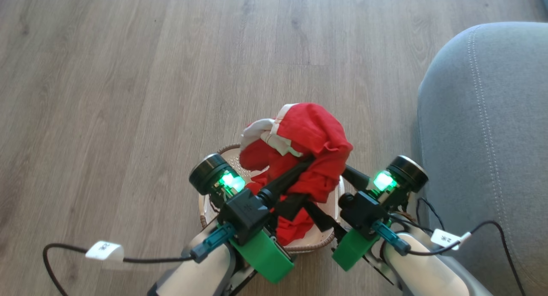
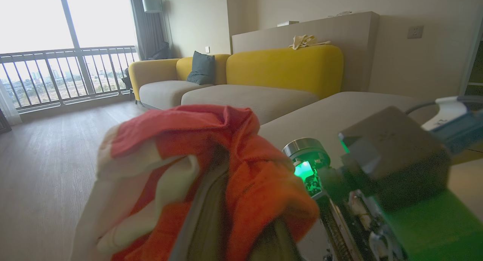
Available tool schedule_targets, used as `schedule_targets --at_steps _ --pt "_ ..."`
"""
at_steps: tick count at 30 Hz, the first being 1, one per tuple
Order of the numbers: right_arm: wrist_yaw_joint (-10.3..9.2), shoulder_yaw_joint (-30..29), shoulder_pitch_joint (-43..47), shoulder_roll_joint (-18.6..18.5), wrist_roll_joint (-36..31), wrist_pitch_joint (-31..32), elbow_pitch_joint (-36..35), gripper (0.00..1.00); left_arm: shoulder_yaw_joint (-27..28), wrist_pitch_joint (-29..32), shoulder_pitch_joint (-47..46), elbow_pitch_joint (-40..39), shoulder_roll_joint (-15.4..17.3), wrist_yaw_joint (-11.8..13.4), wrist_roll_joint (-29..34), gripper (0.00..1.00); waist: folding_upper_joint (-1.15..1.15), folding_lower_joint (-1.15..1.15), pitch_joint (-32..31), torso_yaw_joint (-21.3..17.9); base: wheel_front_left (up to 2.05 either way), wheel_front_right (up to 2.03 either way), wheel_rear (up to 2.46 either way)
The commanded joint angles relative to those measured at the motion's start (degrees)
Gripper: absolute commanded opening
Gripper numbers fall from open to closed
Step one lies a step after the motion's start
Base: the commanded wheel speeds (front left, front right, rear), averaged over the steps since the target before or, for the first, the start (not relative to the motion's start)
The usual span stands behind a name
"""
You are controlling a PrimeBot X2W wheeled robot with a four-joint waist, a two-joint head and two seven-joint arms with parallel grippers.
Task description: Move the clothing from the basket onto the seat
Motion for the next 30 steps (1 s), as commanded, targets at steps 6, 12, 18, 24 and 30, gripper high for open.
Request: schedule_targets --at_steps 6,12,18,24,30 --pt "0.39 0.19 -2.32 2.40 -0.13 -0.21 -0.79 0.00 0.20 -0.29 -2.87 -2.75 0.55 -0.06 -0.81 0.00 0.00 0.00 0.22 0.54 0.00 0.00 0.00" --pt "0.39 -3.17 -1.29 3.92 0.14 -0.21 -1.77 0.00 0.78 -0.29 -2.67 -2.76 0.75 -0.06 -0.99 0.00 0.00 0.00 0.22 0.77 0.00 0.00 0.00" --pt "0.39 -9.26 0.34 5.70 -1.11 -0.21 -4.85 0.00 2.43 -0.29 -1.77 -1.85 0.60 -0.06 -1.06 0.00 0.00 0.00 -0.02 0.64 0.00 0.00 0.00" --pt "0.39 -13.67 2.10 6.94 -1.82 -0.21 -7.90 0.00 4.19 -0.29 -0.61 -0.19 0.16 -0.06 -0.38 0.08 0.00 0.00 -0.40 0.39 0.00 0.00 0.00" --pt "0.39 -14.86 3.09 7.34 -1.32 -0.21 -9.01 0.00 6.50 -0.29 0.32 1.81 -0.96 -0.06 1.25 1.00 0.00 0.00 -0.88 0.27 0.00 0.00 0.00"
